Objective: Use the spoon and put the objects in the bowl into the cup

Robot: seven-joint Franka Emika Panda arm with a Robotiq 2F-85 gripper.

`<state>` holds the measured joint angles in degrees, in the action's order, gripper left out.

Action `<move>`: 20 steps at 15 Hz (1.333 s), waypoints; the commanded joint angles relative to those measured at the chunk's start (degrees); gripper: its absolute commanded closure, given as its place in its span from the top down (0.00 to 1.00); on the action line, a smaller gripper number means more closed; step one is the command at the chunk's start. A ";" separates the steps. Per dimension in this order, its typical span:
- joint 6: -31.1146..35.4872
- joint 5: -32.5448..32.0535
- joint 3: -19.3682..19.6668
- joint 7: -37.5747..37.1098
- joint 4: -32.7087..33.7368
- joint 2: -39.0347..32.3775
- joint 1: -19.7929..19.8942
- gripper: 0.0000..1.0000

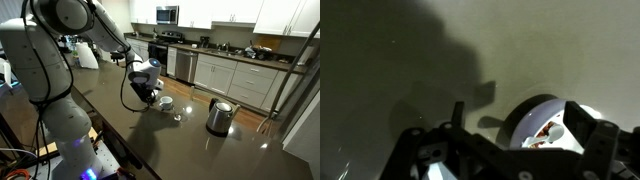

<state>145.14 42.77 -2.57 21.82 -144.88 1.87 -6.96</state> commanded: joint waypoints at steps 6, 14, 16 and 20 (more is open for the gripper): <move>-30.00 -25.03 3.34 -14.70 17.29 8.23 5.19 1.00; -32.56 -36.67 0.02 -18.98 21.91 11.43 4.34 1.00; -32.84 -40.76 -1.11 -20.98 21.84 12.39 4.44 1.00; -31.54 -44.08 -1.43 -22.08 21.40 12.53 4.12 1.00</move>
<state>113.66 -1.38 -4.26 -0.28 -123.57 14.47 -2.57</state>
